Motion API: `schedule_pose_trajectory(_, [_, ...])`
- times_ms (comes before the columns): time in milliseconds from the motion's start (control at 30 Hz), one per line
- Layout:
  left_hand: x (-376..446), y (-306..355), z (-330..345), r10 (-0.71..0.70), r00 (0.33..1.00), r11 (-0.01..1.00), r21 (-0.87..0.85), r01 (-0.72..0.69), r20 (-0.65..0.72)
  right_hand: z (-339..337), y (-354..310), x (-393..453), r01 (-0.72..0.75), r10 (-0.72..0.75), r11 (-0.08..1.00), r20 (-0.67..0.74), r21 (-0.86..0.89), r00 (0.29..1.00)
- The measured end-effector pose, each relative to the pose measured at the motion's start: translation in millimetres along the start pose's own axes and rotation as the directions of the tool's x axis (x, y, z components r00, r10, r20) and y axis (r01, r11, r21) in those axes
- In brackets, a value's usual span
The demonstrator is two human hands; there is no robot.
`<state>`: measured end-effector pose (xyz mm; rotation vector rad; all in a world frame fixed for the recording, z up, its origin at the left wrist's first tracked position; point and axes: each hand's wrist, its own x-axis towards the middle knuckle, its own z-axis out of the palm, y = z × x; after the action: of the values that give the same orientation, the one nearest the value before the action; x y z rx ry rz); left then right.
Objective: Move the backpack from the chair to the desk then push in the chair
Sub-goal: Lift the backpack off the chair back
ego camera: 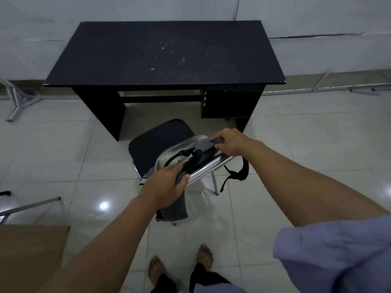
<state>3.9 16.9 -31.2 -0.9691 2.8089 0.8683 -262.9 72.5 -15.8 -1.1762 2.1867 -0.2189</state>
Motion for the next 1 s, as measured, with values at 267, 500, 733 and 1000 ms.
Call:
schedule_pose_trajectory(267, [-0.7,-7.2,-0.7,-0.093,0.995,0.993,-0.075,0.091,-0.031,24.7,-29.5,21.9,0.008,-0.016,0.99,-0.056,-0.137,0.998])
schedule_pose_trajectory(500, [3.0,-11.8,-9.7,-0.145,0.988,0.98,-0.144,0.137,-0.047,33.0,-47.0,-13.2,0.455,-0.455,0.889,0.026,-0.04,0.89])
schedule_pose_trajectory(733, [-1.5,-18.5,-31.2,-0.577,0.817,0.805,-0.157,0.572,0.019,18.2,-57.7,-20.3,0.372,-0.415,0.9,0.194,0.226,0.889])
schedule_pose_trajectory(1000, [1.3,-43.5,-49.8,-0.567,0.765,0.671,-0.368,0.644,0.306,22.9,-76.3,-8.2,0.431,-0.411,0.899,0.193,-0.079,0.891])
